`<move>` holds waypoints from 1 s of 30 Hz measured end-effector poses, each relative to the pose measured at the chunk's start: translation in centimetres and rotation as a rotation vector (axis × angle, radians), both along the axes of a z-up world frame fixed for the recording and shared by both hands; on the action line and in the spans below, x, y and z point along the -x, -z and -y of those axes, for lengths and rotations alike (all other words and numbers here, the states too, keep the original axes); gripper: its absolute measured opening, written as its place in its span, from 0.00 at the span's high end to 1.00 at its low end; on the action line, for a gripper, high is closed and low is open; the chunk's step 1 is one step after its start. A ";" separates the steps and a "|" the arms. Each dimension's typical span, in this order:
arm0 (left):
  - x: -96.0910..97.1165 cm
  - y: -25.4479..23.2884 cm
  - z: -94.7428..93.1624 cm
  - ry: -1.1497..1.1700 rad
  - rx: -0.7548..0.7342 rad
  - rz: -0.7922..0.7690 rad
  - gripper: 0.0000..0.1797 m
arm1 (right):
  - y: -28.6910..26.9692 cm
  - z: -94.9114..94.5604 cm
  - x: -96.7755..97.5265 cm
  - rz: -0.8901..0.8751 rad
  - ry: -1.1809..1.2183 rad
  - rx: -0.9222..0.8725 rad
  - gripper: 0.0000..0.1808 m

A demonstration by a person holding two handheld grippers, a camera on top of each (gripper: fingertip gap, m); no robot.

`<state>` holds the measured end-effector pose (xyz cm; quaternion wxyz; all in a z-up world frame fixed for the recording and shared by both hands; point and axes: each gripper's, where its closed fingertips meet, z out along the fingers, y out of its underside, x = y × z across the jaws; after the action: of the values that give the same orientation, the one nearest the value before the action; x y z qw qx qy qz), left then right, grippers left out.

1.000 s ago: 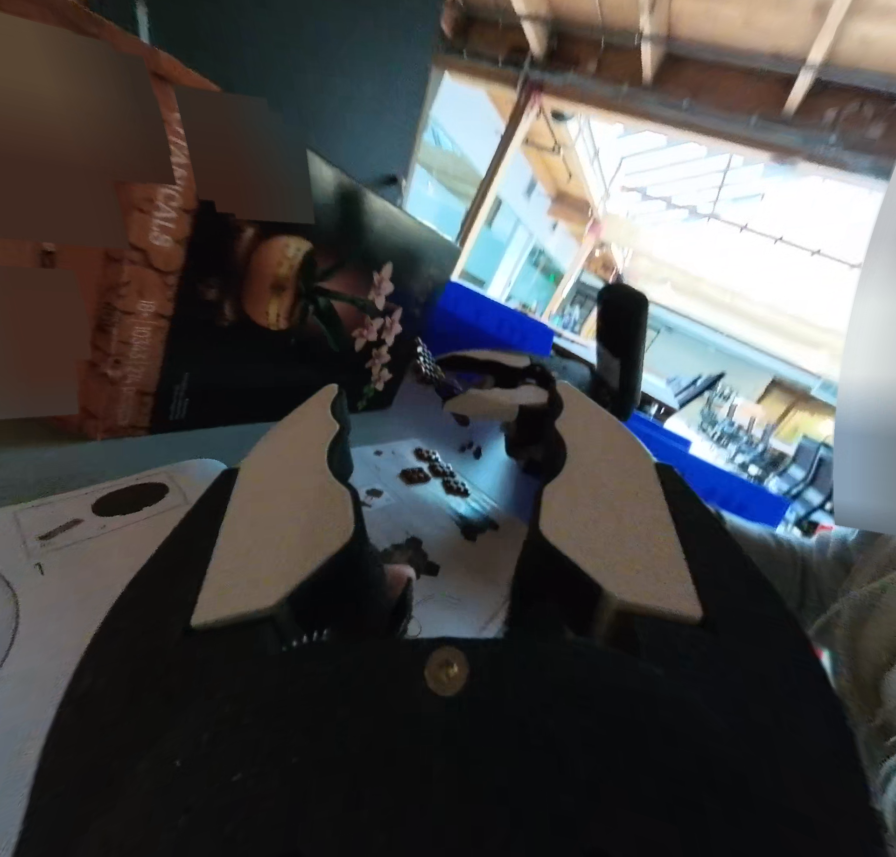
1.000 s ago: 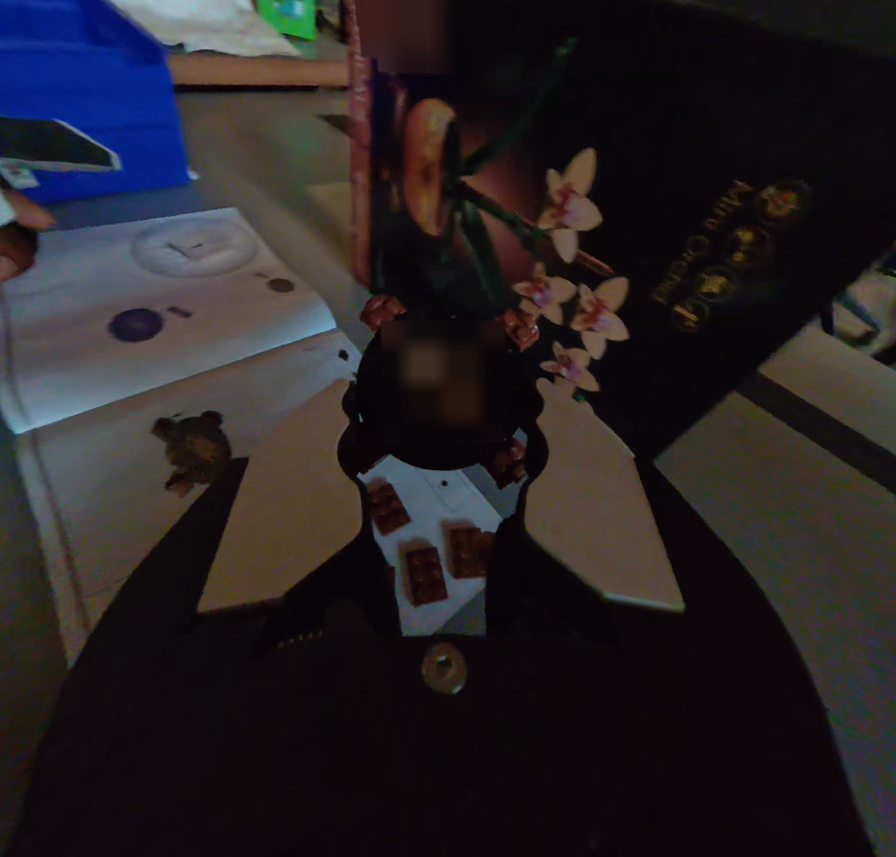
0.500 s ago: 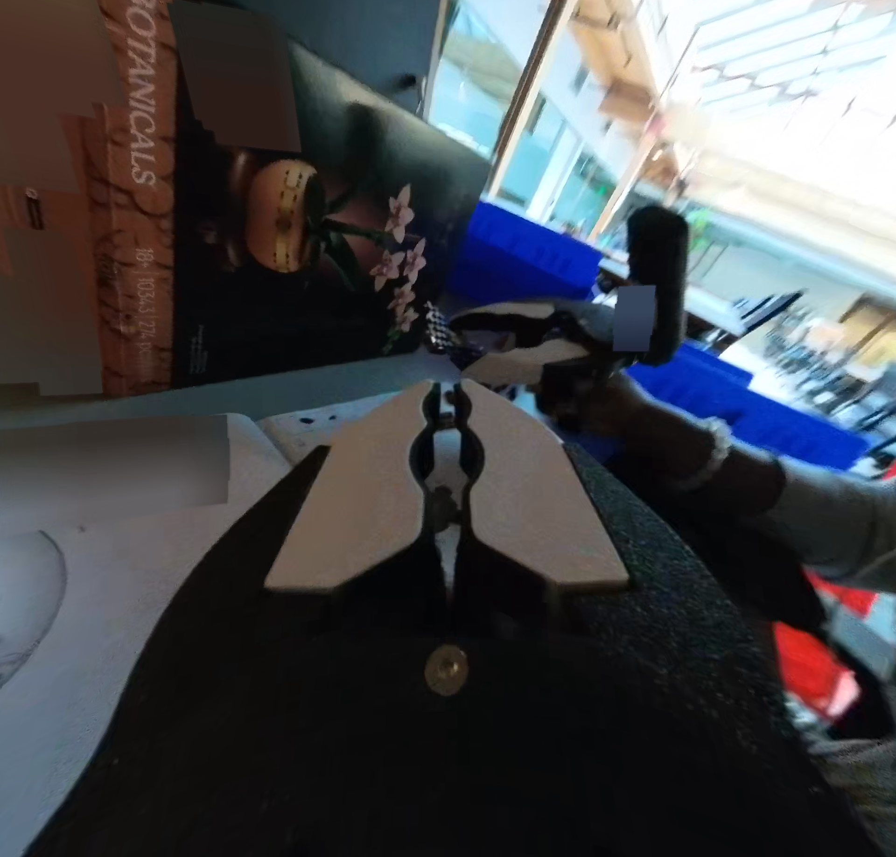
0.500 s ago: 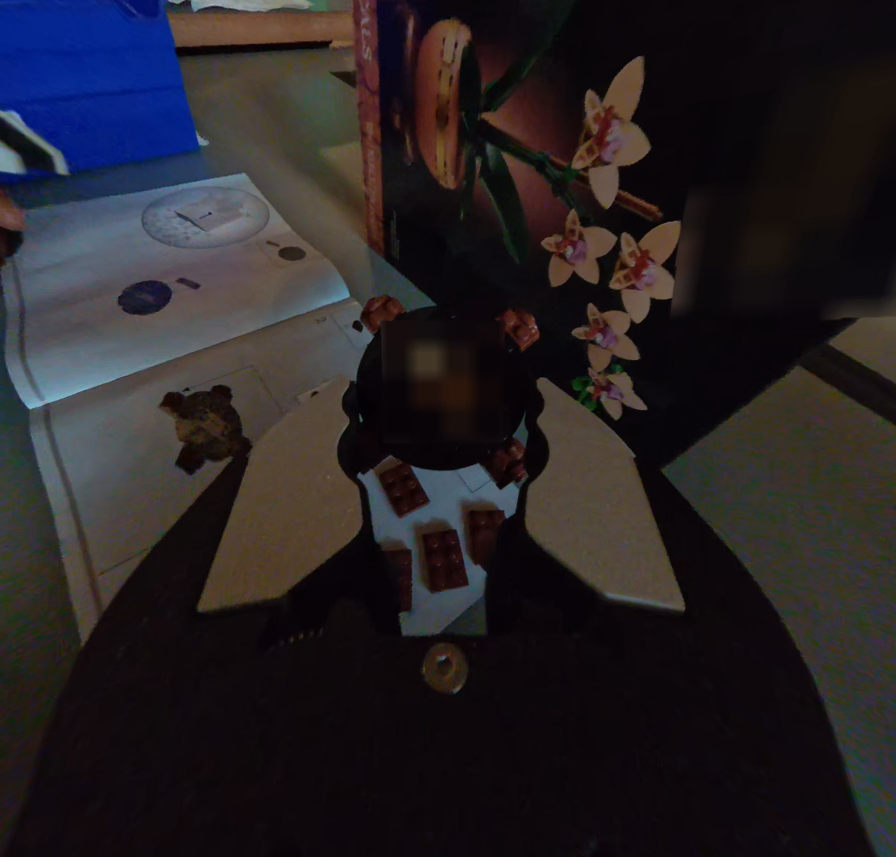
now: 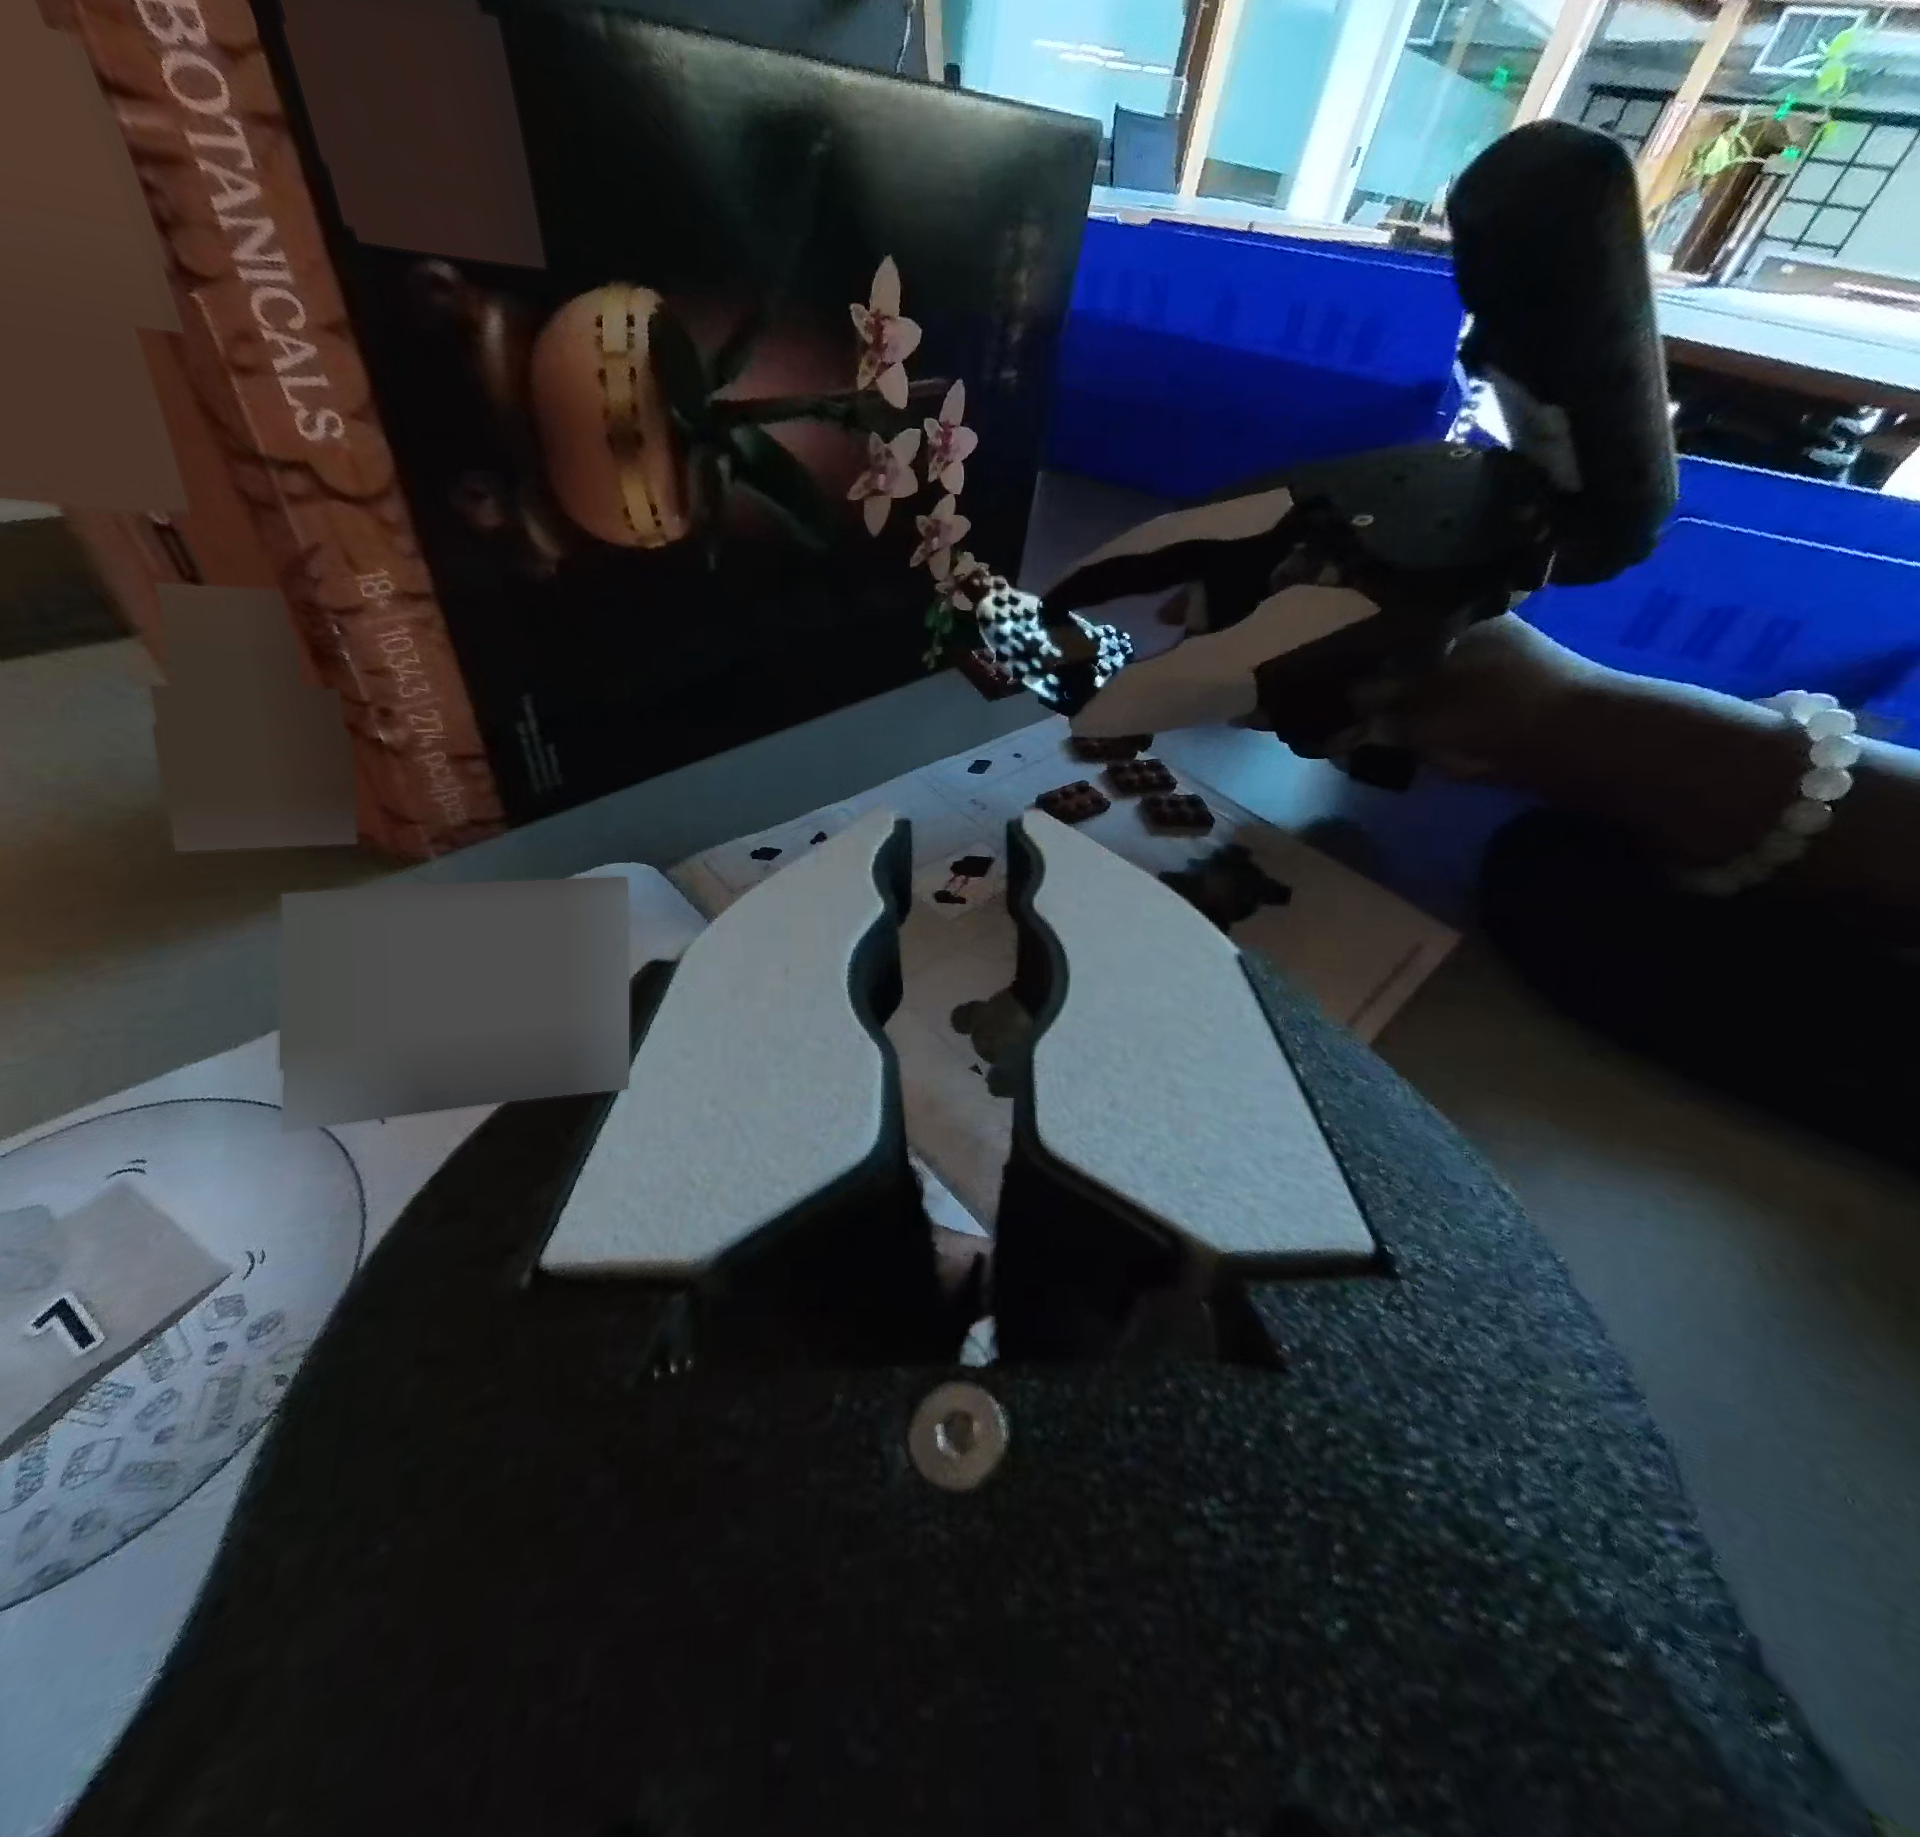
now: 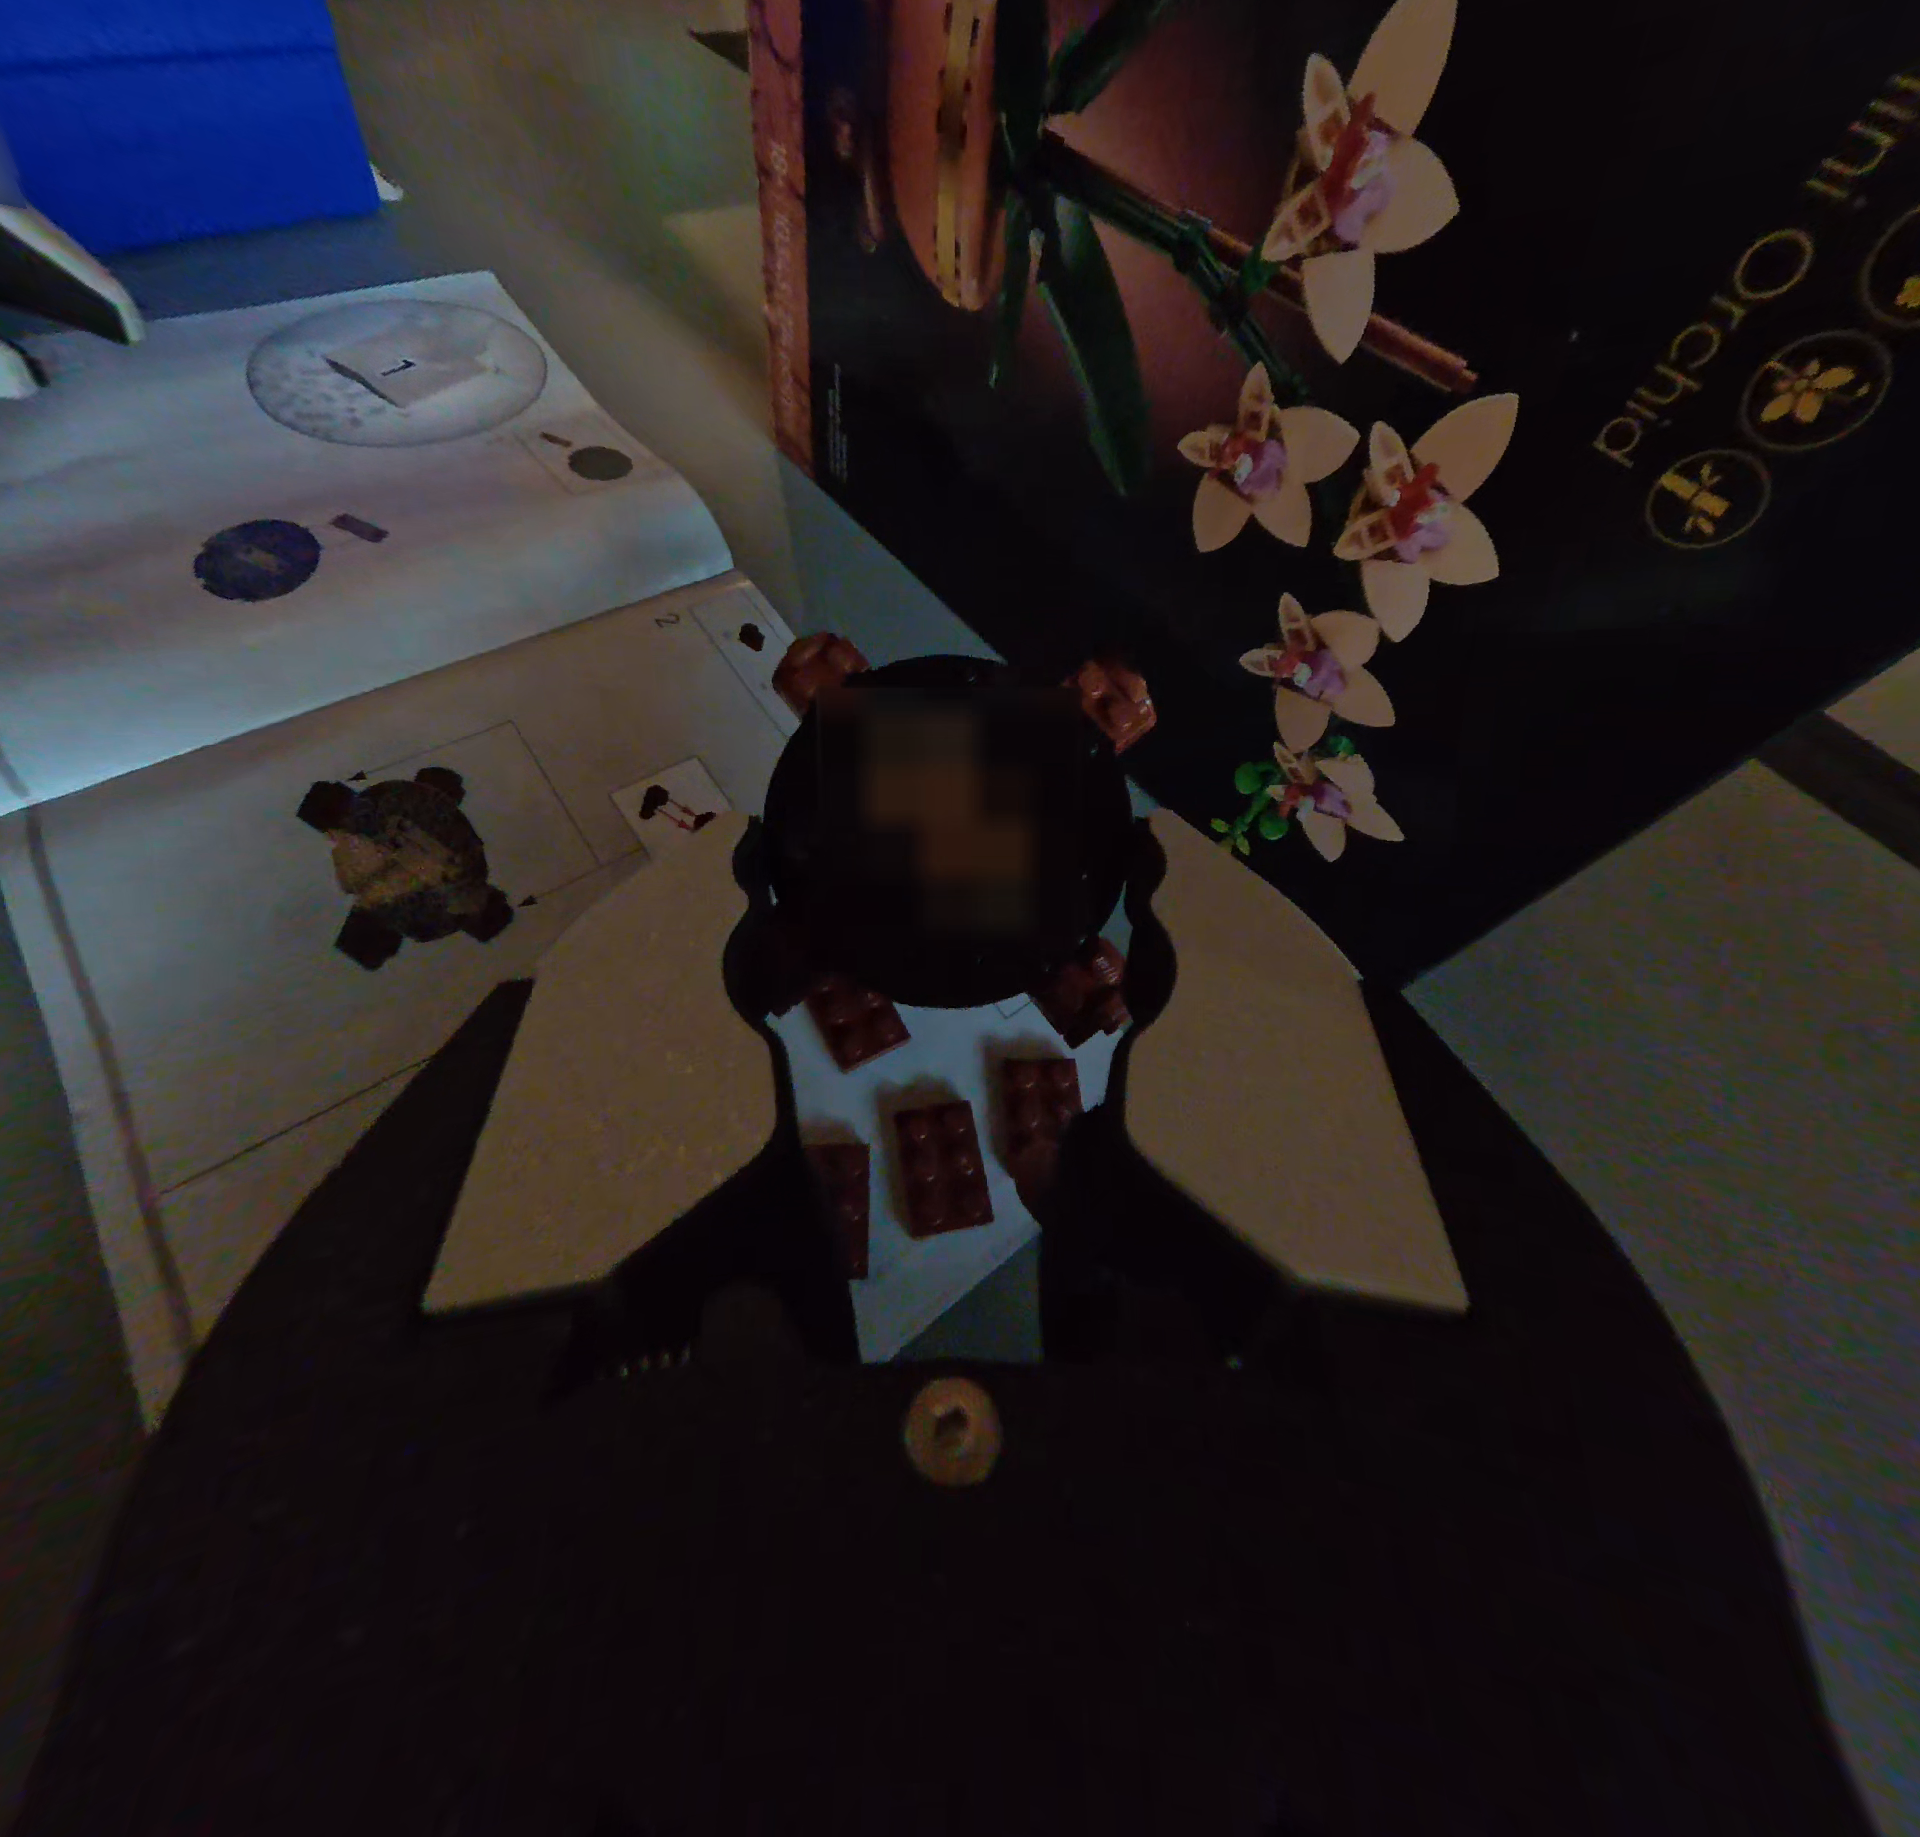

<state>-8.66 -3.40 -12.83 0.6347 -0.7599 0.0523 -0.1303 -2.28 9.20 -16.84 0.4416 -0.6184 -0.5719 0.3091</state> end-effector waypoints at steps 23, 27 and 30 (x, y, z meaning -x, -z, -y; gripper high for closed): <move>2.4 -3.0 1.3 -0.116 -0.187 0.100 0.93 | -2.6 3.8 1.5 -0.112 -0.198 0.049 0.64; 2.1 -1.9 0.8 -0.134 -0.118 -0.040 0.92 | -2.3 -0.2 0.2 -0.148 0.012 0.227 0.64; 1.7 -1.1 0.5 -0.114 -0.080 -0.069 0.92 | -2.0 -0.6 -0.1 -0.135 0.033 0.244 0.64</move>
<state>-10.32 -3.91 -11.76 0.6686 -0.7399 0.0359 -0.0653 -2.19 9.77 -14.88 0.4056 -0.6545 -0.4888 0.4102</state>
